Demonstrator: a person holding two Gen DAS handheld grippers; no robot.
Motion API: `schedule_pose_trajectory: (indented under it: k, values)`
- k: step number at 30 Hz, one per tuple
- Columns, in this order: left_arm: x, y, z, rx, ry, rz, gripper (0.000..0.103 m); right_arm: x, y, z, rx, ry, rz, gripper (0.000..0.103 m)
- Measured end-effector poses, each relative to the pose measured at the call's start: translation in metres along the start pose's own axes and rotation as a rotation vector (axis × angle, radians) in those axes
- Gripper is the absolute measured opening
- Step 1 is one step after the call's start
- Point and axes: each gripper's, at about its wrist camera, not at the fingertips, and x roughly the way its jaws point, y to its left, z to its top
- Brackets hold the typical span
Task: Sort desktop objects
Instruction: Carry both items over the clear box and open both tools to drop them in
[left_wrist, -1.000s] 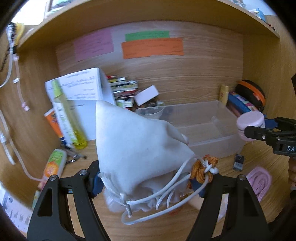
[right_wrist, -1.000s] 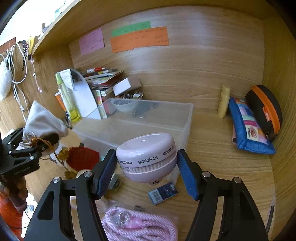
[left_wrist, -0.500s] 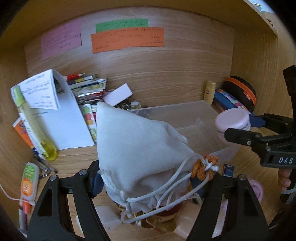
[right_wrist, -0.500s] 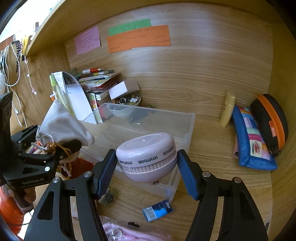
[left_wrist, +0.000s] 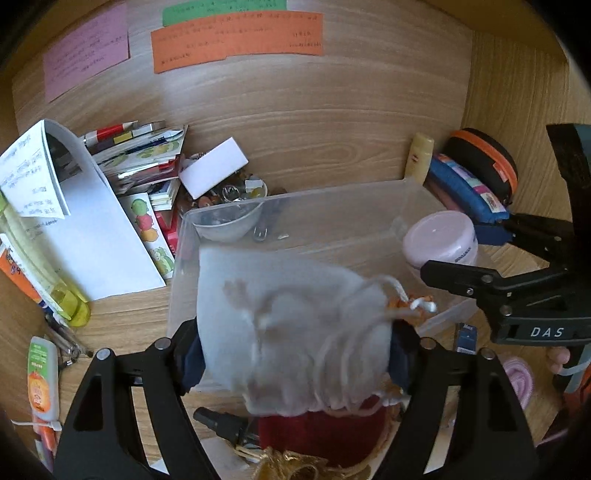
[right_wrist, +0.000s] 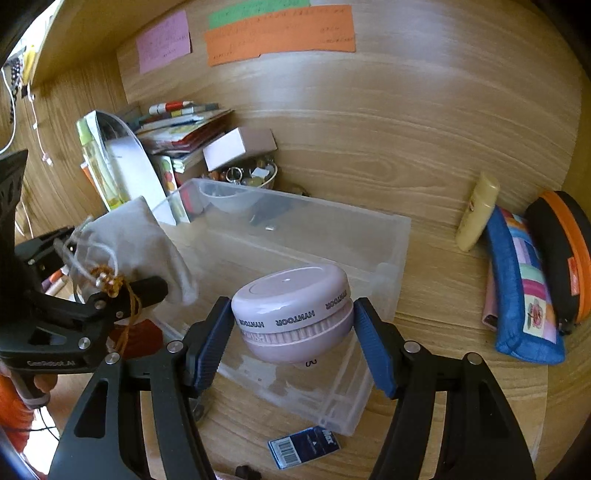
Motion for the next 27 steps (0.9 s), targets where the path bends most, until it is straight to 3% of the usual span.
schedule_pose_trajectory:
  k: [7, 17, 27]
  values:
    - [-0.003, 0.002, 0.0, 0.018, 0.001, 0.01, 0.092, 0.011, 0.002, 0.003, -0.023, 0.033, -0.009, 0.063]
    - [-0.007, 0.002, -0.006, 0.037, 0.0, 0.042, 0.097, 0.024, 0.006, 0.006, -0.038, 0.081, -0.01, 0.063]
    - [-0.015, 0.01, -0.01, 0.015, -0.005, 0.064, 0.098, 0.01, 0.014, 0.009, -0.085, 0.042, -0.047, 0.064]
